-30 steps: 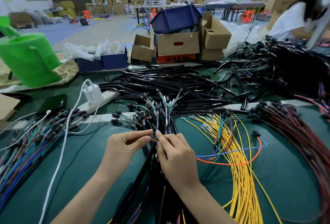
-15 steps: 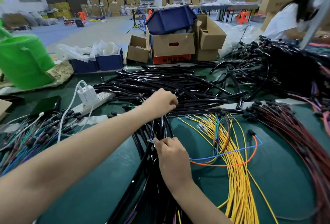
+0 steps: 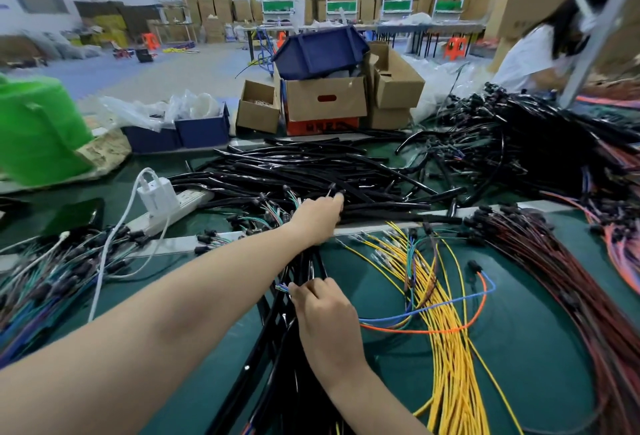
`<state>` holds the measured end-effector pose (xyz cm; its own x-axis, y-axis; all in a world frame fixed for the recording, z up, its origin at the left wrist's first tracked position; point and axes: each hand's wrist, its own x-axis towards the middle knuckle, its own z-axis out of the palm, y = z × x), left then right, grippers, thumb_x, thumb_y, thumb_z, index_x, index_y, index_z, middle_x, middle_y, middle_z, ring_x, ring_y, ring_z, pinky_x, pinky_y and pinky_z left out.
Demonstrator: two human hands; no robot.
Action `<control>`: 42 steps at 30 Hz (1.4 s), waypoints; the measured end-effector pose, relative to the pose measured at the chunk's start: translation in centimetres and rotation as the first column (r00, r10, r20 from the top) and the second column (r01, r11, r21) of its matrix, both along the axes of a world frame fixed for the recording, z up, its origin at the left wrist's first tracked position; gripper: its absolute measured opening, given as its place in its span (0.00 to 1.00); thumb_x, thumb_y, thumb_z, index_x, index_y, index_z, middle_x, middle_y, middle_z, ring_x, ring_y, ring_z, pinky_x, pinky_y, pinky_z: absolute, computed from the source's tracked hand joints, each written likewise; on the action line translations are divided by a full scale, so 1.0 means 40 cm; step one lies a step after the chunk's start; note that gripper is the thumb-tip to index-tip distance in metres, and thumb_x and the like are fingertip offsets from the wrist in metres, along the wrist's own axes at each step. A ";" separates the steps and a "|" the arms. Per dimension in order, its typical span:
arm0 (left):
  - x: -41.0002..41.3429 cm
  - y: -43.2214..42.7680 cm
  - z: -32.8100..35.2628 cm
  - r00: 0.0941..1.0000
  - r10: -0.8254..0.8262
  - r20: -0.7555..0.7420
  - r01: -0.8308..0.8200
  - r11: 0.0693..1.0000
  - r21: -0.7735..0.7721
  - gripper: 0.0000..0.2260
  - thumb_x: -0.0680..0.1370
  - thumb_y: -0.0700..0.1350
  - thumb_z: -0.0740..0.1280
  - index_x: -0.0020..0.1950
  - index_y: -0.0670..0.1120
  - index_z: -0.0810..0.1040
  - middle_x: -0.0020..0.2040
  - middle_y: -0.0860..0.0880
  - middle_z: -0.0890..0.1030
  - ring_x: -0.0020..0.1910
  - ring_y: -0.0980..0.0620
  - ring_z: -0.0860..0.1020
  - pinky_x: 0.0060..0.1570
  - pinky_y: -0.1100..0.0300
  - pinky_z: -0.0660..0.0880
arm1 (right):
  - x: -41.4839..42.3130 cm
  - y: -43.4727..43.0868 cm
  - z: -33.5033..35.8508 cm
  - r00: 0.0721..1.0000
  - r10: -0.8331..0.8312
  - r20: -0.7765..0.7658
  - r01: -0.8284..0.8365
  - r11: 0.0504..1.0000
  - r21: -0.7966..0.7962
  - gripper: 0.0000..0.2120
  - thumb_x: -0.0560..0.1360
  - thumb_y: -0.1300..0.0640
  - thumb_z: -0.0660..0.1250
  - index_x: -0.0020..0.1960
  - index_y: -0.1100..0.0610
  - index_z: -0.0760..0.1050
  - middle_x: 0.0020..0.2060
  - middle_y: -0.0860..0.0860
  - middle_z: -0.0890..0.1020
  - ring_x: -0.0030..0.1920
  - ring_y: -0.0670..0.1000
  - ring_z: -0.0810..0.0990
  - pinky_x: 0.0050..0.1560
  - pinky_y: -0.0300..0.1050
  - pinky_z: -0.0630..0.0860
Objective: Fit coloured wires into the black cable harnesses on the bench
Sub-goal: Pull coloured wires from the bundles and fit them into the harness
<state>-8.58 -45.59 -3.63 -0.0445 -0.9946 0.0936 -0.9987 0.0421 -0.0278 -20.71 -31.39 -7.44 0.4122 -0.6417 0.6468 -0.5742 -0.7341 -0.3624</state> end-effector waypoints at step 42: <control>0.061 0.542 -0.057 0.415 -0.044 -0.909 -0.176 0.976 -0.128 0.06 0.79 0.38 0.63 0.48 0.44 0.80 0.34 0.52 0.81 0.28 0.65 0.72 0.32 0.74 0.65 | -0.021 -0.008 0.045 0.854 0.105 0.509 -0.442 0.662 0.606 0.12 0.71 0.65 0.72 0.44 0.47 0.84 0.38 0.44 0.85 0.42 0.42 0.83 0.46 0.34 0.76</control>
<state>-6.14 -23.90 -5.91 0.2399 -0.9490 0.2046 -0.4468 0.0792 0.8911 -21.55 -31.73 -5.63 0.4589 -0.8616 0.2169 -0.0666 -0.2768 -0.9586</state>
